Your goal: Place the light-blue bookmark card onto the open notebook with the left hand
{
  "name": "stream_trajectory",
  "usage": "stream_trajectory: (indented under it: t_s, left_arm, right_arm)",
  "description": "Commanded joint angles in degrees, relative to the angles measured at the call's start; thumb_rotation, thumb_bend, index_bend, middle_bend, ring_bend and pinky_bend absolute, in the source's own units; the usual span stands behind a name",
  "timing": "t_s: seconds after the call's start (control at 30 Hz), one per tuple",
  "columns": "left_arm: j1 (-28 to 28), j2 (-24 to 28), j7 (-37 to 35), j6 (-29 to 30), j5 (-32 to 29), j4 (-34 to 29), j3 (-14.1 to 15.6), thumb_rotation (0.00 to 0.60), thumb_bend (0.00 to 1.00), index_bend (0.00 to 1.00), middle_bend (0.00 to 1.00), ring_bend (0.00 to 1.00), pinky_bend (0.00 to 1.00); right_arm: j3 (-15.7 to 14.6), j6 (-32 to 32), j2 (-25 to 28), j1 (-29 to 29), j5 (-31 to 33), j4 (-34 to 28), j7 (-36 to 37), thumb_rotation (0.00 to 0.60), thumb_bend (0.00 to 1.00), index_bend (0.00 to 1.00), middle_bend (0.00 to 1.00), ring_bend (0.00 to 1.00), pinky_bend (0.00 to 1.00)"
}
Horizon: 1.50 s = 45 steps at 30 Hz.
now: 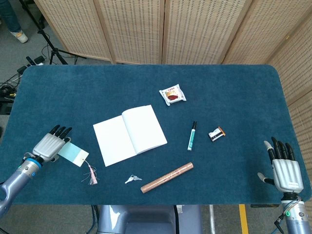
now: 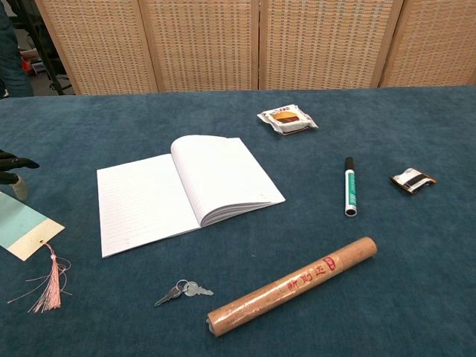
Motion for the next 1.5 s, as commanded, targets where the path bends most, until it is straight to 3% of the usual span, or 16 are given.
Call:
stream_trajectory:
  t_s: [0.03, 0.9, 1.5]
  left_arm:
    - [0.0, -0.2, -0.1, 0.4, 0.5, 0.7, 0.2, 0.600, 0.20, 0.31, 0.00, 0.00, 0.00]
    - [1.4, -5.3, -0.8, 5.3, 3.2, 8.6, 1.3, 0.600, 0.20, 0.31, 0.00, 0.00, 0.00]
    - [1.1, -5.2, 0.0, 4.5, 3.1, 8.1, 1.6, 0.600, 0.21, 0.31, 0.00, 0.00, 0.00]
  right_arm:
    - [0.0, 0.1, 0.0, 0.0, 0.0, 0.0, 0.0, 0.600, 0.16, 0.07, 0.00, 0.00, 0.00]
    - [-0.1, -0.1, -0.4, 0.1, 0.2, 0.1, -0.7, 0.600, 0.16, 0.07, 0.00, 0.00, 0.00]
    - [-0.2, 0.1, -0.6, 0.1, -0.1, 0.2, -0.6, 0.600, 0.16, 0.07, 0.00, 0.00, 0.00]
